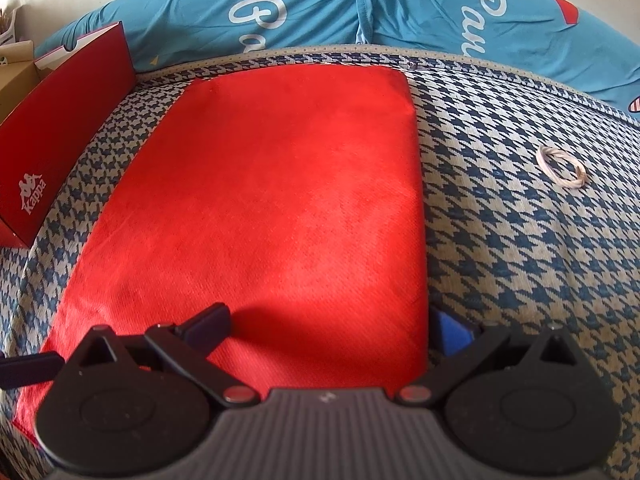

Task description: Fold shopping bag

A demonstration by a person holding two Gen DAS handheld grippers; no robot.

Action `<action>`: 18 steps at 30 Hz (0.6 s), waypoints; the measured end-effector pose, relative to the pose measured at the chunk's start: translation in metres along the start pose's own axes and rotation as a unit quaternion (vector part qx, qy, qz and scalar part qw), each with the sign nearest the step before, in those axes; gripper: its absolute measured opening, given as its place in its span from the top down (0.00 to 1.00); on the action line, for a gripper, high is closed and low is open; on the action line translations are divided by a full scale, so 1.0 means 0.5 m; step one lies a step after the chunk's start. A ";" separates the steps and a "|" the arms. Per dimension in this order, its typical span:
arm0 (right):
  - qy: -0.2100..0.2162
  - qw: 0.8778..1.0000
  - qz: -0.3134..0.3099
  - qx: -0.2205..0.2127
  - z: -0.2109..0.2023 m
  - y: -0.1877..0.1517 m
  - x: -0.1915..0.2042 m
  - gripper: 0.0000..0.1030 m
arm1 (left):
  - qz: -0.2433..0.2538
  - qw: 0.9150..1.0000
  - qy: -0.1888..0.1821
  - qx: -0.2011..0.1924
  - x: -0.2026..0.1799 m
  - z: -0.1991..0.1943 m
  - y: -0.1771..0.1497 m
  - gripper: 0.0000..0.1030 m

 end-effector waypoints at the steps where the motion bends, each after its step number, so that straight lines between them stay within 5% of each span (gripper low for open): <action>1: 0.000 1.000 0.000 -0.001 0.000 0.000 0.000 0.00 | -0.001 1.000 0.000 0.000 0.000 -0.001 0.000 0.00; 18: 0.013 1.000 -0.009 -0.005 -0.008 0.010 -0.003 0.00 | 0.008 1.000 0.016 -0.018 0.013 0.000 0.015 0.00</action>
Point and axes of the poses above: each gripper's, at about its wrist camera, not at the fingertips, and z roughly the way its jaws point, x to its left, y to its top, the point moved 5 cm from there along z, roughly the way its jaws point, and after that the axes turned 3 degrees about -x, right-handed, at the moved point
